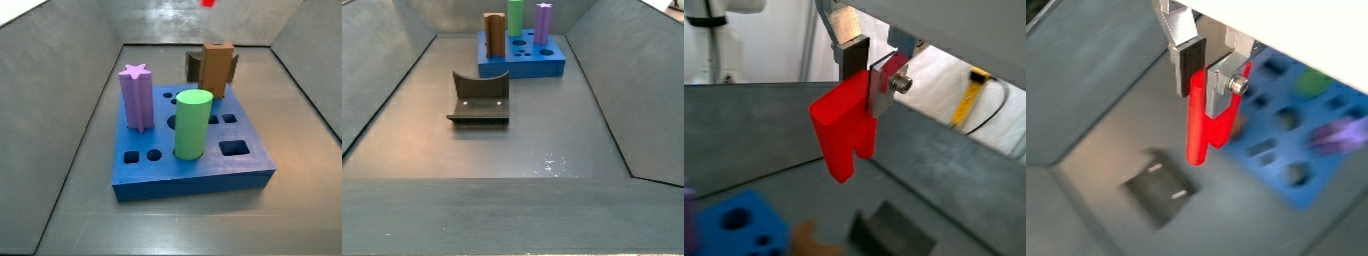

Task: Pick up the square-circle object. Move up. Place the square-circle object on the fixture. Regrasp the square-circle object. Move to above the board. Insert the square-circle object.
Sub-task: Move to above the board.

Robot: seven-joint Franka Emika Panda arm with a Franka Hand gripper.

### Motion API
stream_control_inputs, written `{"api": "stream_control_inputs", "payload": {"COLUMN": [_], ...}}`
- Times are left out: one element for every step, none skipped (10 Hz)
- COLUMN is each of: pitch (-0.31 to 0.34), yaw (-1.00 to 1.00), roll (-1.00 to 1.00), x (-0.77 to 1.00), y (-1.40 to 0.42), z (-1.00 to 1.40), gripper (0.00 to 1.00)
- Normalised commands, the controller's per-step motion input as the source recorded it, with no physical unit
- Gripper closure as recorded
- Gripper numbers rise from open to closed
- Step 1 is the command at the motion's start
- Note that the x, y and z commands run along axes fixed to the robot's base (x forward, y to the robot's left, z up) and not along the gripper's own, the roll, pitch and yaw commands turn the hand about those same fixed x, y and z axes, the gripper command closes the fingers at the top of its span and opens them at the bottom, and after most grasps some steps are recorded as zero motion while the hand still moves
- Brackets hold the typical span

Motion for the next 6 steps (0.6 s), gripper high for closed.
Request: {"api": "stream_control_inputs", "payload": {"pitch": [-0.26, -0.273, -0.289, -0.286, -0.219, -0.15], "yaw": [-0.09, -0.09, -0.1, -0.1, -0.08, -0.04], "roll": [-1.0, -1.0, -1.0, -1.0, -0.78, -0.5], "x": [-1.0, -0.86, -0.45, -0.33, -0.2, -0.13], "y": [-0.89, -0.7, -0.27, -0.17, -0.06, -0.03], "z": [0.11, 0.08, 0.04, 0.02, 0.01, 0.01], "gripper": [1.0, 1.0, 1.0, 1.0, 1.0, 1.0]}}
